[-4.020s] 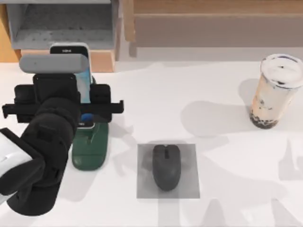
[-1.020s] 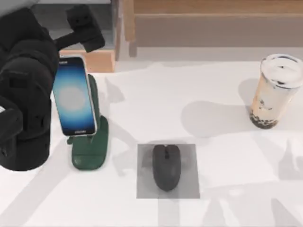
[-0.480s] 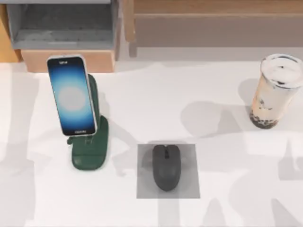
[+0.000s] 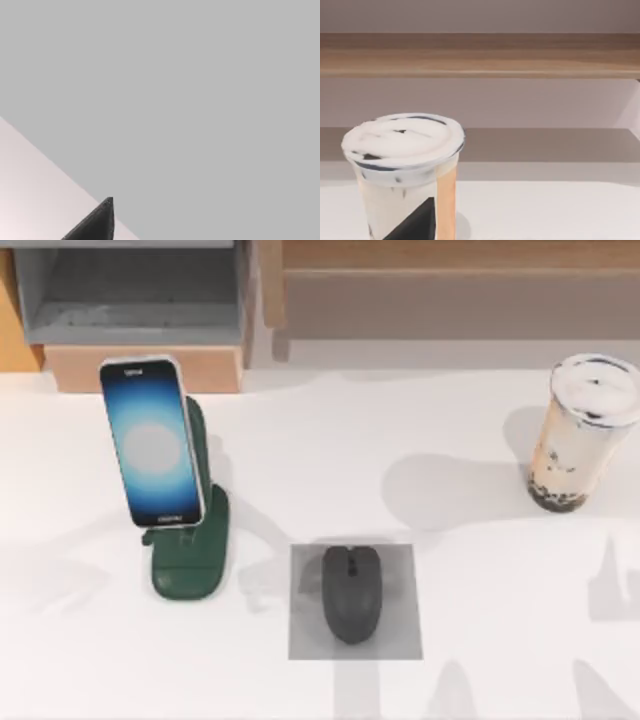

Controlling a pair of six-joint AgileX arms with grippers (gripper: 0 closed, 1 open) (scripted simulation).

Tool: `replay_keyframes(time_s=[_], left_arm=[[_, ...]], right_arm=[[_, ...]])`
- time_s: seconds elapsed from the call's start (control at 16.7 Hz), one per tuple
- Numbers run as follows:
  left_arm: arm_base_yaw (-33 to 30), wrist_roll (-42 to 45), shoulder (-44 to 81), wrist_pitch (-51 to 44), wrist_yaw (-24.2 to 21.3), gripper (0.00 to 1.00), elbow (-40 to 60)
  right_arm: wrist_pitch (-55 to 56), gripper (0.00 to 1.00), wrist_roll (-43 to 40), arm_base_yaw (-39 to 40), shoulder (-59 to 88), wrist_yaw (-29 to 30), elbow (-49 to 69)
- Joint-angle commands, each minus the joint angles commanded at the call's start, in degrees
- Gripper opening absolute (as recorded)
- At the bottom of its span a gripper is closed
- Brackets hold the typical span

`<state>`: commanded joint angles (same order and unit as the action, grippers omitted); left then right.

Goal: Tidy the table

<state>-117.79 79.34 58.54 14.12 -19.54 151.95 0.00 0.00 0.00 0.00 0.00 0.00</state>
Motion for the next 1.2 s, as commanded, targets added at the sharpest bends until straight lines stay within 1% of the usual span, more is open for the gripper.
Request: replay_keyframes(time_s=[0.36, 0.66, 0.84, 0.96, 1.08, 1.2], left_arm=[[41.7, -28.8, -19.6, -5.2, 7.2, 1.0, -53.9], [72.9, -49.8, -34.8, -9.1, 12.2, 1.0, -94.5], [88.8, -60.3, -42.8, -11.1, 14.7, 1.0, -115.1], [97.9, -66.2, -47.5, -12.1, 16.1, 1.0, -126.8], [105.3, -71.1, -51.5, -12.9, 17.3, 1.0, -136.3], [111.2, -75.0, -54.8, -13.5, 18.3, 1.0, -143.8]], right_arm=[[0.0, 1.0, 0.0, 0.0, 0.0, 0.0, 0.0], [0.0, 1.0, 0.0, 0.0, 0.0, 0.0, 0.0], [0.0, 1.0, 0.0, 0.0, 0.0, 0.0, 0.0], [0.0, 1.0, 0.0, 0.0, 0.0, 0.0, 0.0], [0.0, 1.0, 0.0, 0.0, 0.0, 0.0, 0.0], [0.0, 1.0, 0.0, 0.0, 0.0, 0.0, 0.0]])
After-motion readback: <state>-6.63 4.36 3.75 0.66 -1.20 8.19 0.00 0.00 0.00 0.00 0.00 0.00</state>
